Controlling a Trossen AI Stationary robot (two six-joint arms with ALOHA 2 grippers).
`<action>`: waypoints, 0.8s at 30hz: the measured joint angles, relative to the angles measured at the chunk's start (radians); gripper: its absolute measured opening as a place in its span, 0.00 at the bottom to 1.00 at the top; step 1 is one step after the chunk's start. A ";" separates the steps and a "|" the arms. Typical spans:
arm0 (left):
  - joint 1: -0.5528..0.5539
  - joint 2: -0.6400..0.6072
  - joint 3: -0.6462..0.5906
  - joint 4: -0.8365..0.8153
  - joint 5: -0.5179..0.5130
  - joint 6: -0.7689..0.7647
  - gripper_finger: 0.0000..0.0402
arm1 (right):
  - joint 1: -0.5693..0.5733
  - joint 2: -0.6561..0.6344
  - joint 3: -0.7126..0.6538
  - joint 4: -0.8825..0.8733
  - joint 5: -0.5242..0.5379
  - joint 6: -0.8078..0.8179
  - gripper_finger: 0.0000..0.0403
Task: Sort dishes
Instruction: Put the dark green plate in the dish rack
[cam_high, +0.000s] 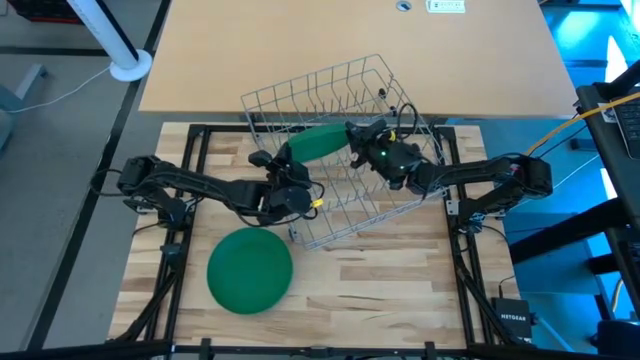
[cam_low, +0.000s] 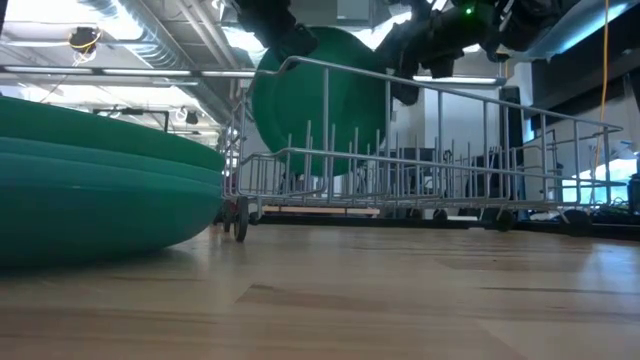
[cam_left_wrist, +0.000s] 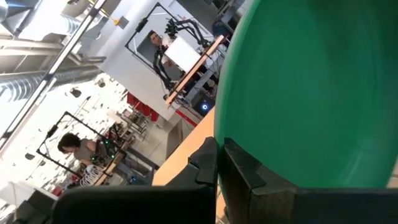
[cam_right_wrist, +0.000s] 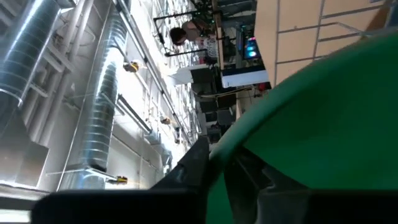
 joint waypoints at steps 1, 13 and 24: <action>0.000 0.000 0.000 0.001 0.003 0.001 0.00 | 0.000 -0.001 0.000 0.000 -0.004 -0.010 0.08; -0.003 -0.002 0.000 0.005 0.036 0.101 0.10 | 0.005 0.001 0.000 0.106 -0.070 -0.228 0.06; -0.039 0.000 0.001 0.017 0.030 0.151 0.38 | 0.008 0.006 -0.001 0.126 -0.145 -0.388 0.04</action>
